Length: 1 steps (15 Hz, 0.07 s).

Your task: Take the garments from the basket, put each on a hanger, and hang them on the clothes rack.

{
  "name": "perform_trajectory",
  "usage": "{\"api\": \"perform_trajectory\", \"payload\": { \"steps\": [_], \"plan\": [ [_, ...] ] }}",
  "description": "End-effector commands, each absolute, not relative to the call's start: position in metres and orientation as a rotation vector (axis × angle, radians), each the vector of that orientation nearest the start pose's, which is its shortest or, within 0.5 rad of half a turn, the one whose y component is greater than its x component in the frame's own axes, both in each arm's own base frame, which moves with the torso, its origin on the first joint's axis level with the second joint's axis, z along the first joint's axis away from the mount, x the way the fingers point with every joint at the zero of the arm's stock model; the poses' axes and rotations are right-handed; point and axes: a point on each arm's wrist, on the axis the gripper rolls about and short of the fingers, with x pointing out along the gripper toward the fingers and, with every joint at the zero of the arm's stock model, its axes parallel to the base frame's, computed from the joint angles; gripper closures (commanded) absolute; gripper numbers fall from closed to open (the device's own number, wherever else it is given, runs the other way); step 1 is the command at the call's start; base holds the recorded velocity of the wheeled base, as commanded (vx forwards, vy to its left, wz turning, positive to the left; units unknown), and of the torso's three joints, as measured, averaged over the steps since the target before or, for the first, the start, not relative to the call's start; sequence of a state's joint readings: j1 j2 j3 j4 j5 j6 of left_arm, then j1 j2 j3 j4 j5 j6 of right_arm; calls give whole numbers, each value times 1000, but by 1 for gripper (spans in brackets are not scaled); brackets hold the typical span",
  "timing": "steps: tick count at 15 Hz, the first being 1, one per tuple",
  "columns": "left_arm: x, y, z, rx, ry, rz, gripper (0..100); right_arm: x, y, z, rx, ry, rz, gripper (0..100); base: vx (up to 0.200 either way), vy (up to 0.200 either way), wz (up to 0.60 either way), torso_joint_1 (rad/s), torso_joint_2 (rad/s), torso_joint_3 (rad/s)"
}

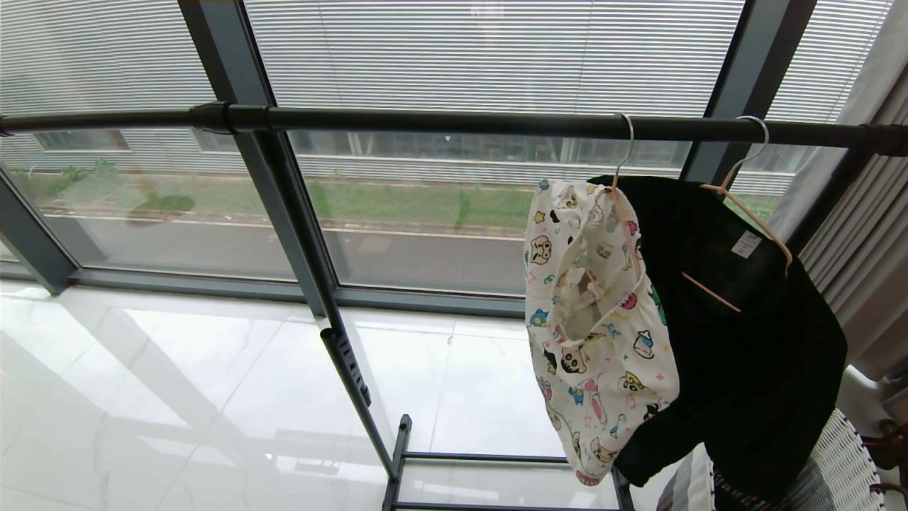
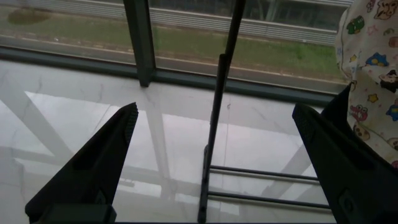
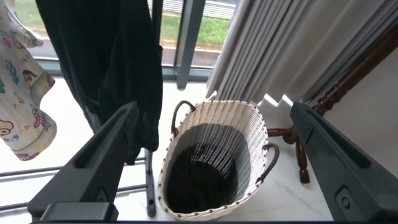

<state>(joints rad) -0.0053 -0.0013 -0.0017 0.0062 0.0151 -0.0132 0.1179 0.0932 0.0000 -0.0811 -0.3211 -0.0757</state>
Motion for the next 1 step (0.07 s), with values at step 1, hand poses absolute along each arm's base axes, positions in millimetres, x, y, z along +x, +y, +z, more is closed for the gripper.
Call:
{"api": "perform_trajectory", "payload": {
  "steps": [1],
  "plan": [
    [-23, 0, 75, -14, 5, 11, 0, -15, -9, 86, -72, 23, -202, 0, 0, 0, 0, 0, 0, 0]
  ]
}}
